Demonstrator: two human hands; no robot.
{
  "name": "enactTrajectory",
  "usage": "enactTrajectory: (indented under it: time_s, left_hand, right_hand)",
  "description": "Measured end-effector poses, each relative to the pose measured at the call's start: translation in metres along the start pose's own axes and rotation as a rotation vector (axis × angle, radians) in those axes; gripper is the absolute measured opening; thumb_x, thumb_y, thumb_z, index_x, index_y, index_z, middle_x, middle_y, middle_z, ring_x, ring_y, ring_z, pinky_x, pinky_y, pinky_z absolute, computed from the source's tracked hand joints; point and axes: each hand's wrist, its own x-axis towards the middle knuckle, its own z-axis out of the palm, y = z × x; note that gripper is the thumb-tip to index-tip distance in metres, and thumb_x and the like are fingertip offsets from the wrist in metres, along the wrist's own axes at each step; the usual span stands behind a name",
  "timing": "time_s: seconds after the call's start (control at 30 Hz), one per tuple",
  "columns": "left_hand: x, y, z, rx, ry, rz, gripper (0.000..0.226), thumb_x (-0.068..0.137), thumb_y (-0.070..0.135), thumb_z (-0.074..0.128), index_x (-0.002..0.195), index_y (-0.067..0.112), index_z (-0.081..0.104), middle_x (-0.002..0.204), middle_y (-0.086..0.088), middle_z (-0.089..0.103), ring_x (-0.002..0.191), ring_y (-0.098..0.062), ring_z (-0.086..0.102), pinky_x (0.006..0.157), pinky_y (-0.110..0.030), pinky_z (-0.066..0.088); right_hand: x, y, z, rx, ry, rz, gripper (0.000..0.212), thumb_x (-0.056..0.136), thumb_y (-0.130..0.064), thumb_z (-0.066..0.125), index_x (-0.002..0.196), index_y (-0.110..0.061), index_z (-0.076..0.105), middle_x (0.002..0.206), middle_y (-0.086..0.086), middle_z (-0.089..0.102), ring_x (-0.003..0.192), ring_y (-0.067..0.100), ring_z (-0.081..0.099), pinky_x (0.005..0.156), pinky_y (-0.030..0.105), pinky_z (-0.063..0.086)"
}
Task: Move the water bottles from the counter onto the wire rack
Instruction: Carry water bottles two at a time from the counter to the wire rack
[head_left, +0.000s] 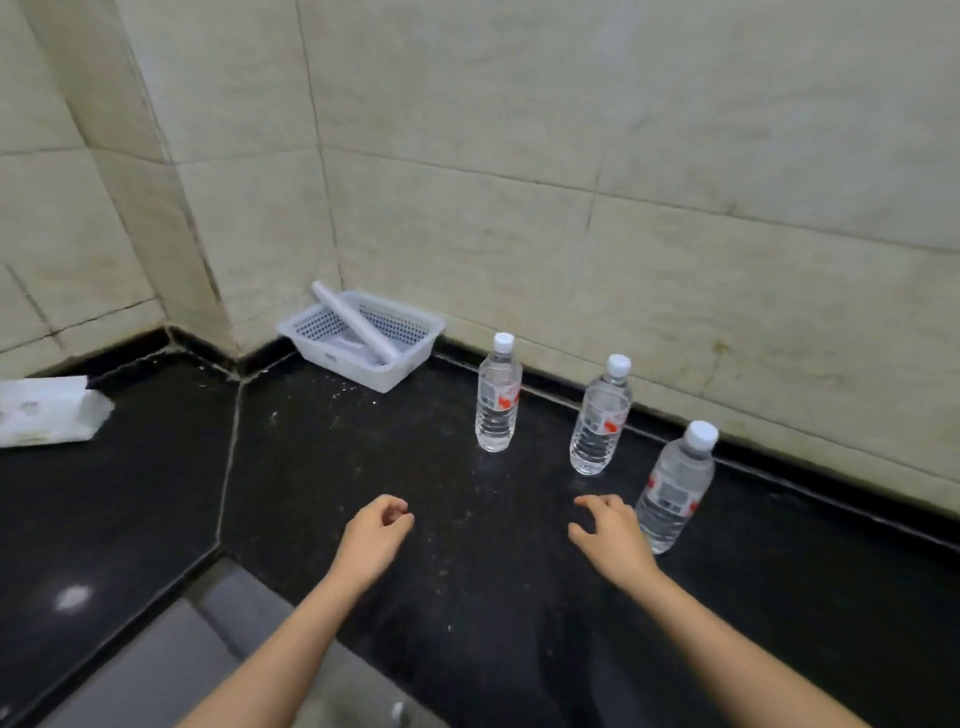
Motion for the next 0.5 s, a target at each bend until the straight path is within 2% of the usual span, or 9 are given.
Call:
enactTrajectory:
  time_s: [0.1, 0.27, 0.33, 0.5]
  left_hand:
    - [0.030, 0.018, 0.034, 0.020, -0.097, 0.063, 0.018, 0.084, 0.011, 0.058, 0.101, 0.004, 0.063, 0.095, -0.005, 0.059, 0.091, -0.020, 0.055, 0.079, -0.024, 0.034]
    - [0.068, 0.051, 0.074, 0.038, -0.171, 0.096, 0.022, 0.084, 0.011, 0.059, 0.103, 0.003, 0.062, 0.097, -0.009, 0.061, 0.087, -0.020, 0.056, 0.078, -0.025, 0.037]
    - [0.083, 0.058, 0.079, 0.067, -0.173, 0.106, 0.023, 0.083, 0.012, 0.059, 0.105, 0.003, 0.062, 0.101, -0.013, 0.062, 0.093, -0.025, 0.058, 0.082, -0.029, 0.040]
    - [0.122, 0.074, 0.076, 0.088, -0.104, 0.076, 0.044, 0.083, 0.019, 0.061, 0.123, 0.003, 0.050, 0.121, -0.018, 0.053, 0.108, -0.031, 0.054, 0.090, -0.036, 0.041]
  right_hand:
    - [0.012, 0.016, -0.006, 0.038, 0.031, 0.078, 0.045, 0.087, -0.026, 0.053, 0.131, -0.015, 0.046, 0.132, 0.011, 0.045, 0.126, 0.027, 0.039, 0.104, 0.031, 0.032]
    - [0.046, 0.022, -0.012, 0.126, 0.072, 0.118, 0.048, 0.087, -0.027, 0.054, 0.132, -0.015, 0.044, 0.133, 0.010, 0.044, 0.127, 0.025, 0.039, 0.104, 0.030, 0.031]
    - [0.058, 0.016, -0.011, 0.141, 0.079, 0.112, 0.049, 0.087, -0.027, 0.053, 0.133, -0.015, 0.041, 0.133, 0.011, 0.044, 0.126, 0.026, 0.038, 0.104, 0.030, 0.030]
    - [0.086, 0.003, -0.008, 0.246, 0.099, 0.157, 0.057, 0.088, -0.027, 0.054, 0.138, -0.013, 0.031, 0.136, 0.014, 0.039, 0.128, 0.029, 0.036, 0.105, 0.032, 0.030]
